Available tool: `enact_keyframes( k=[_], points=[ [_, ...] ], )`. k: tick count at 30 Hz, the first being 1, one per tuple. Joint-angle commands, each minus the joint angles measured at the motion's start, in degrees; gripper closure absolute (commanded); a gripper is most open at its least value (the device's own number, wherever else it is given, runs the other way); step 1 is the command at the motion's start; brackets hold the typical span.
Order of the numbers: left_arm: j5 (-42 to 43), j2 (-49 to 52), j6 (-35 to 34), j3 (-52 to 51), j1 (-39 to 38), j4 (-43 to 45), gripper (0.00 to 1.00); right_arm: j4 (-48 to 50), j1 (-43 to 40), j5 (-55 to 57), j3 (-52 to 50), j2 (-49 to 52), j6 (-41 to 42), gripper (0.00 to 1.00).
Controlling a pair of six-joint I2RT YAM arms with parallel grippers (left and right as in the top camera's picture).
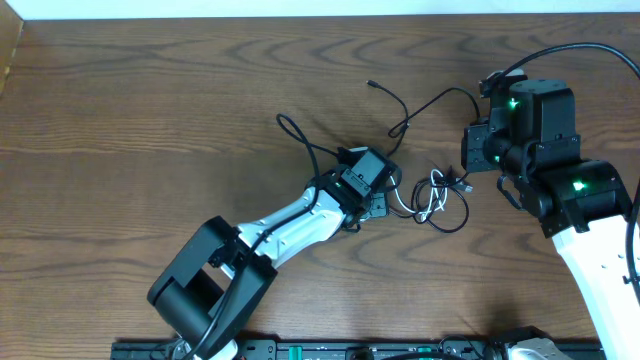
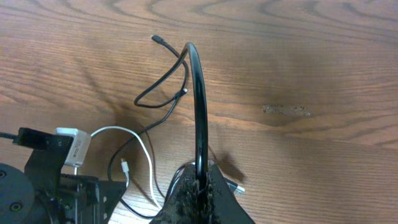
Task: Untangle cables
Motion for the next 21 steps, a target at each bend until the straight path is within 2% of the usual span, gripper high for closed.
enact_keyframes(
  k=[1, 3, 6, 8, 11, 12, 13, 21],
  points=[
    [-1.3, 1.3, -1.6, -0.4, -0.1, 0.7, 0.46, -0.3, -0.3, 0.1, 0.1, -0.7, 0.9, 0.99],
    [-1.2, 1.6, -1.9, -0.4, -0.1, 0.9, 0.54, -0.4, -0.3, 0.1, 0.1, -0.7, 0.9, 0.99],
    [-0.2, 2.2, -1.8, -0.4, -0.1, 1.3, 0.57, -0.5, -0.3, 0.1, 0.1, -0.7, 0.9, 0.99],
    [0.4, 2.7, -1.9, -0.4, -0.1, 1.4, 0.63, -0.6, -0.3, 0.1, 0.1, -0.7, 0.9, 0.99],
    [1.0, 3.1, -1.9, -0.4, -0.1, 1.4, 0.8, -0.8, -0.3, 0.1, 0.1, -0.7, 0.9, 0.99],
    [1.1, 3.1, -1.9, -0.4, -0.1, 1.6, 0.89, -0.9, -0.3, 0.1, 0.1, -0.7, 0.9, 0.99],
    [1.3, 3.1, -1.9, -0.4, -0.1, 1.8, 0.93, -1.0, -0.3, 0.1, 0.1, -0.7, 0.9, 0.99],
    [3.8, 3.0, -1.8, -0.3, -0.1, 3.1, 0.93, -1.2, -0.3, 0.2, 0.1, -0.7, 0.9, 0.99]
  ],
)
